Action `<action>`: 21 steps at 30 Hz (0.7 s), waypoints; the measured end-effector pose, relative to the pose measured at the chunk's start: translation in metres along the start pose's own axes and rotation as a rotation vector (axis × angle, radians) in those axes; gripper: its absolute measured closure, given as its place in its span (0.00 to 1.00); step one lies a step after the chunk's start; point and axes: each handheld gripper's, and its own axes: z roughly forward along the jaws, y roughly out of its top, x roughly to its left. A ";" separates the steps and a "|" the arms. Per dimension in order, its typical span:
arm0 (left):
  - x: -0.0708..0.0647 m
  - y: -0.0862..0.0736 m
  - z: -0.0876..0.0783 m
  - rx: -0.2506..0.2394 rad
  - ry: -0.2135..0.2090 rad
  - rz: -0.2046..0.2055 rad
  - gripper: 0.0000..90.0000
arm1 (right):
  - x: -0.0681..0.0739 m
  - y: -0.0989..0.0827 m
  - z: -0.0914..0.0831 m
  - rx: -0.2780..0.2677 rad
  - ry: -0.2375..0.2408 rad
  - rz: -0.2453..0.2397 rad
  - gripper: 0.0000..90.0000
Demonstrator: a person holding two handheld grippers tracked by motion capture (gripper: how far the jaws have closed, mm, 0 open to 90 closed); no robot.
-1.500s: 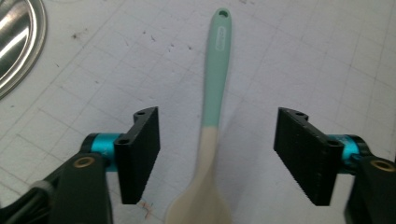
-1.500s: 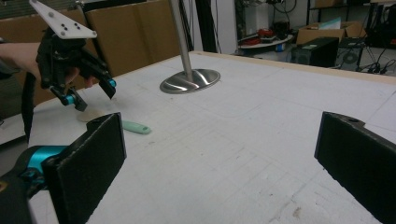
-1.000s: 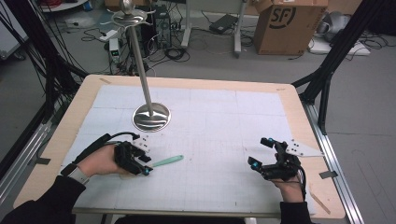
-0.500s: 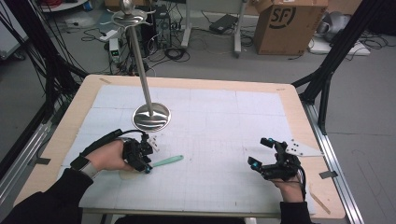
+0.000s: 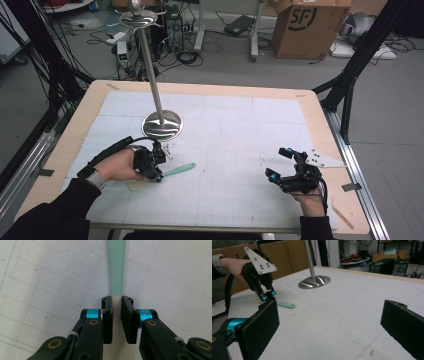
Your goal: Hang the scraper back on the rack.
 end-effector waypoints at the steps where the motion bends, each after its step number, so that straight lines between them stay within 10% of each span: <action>1: 0.001 -0.001 0.000 -0.008 -0.006 -0.010 0.89 | 0.000 0.000 0.000 -0.003 -0.001 0.002 0.01; 15: 0.007 -0.038 -0.039 -0.276 0.044 -0.118 0.89 | 0.000 0.000 0.001 0.000 -0.005 -0.005 0.01; 21: 0.012 -0.059 -0.054 -0.481 0.074 -0.216 0.89 | 0.001 0.000 0.001 0.003 -0.004 0.000 0.01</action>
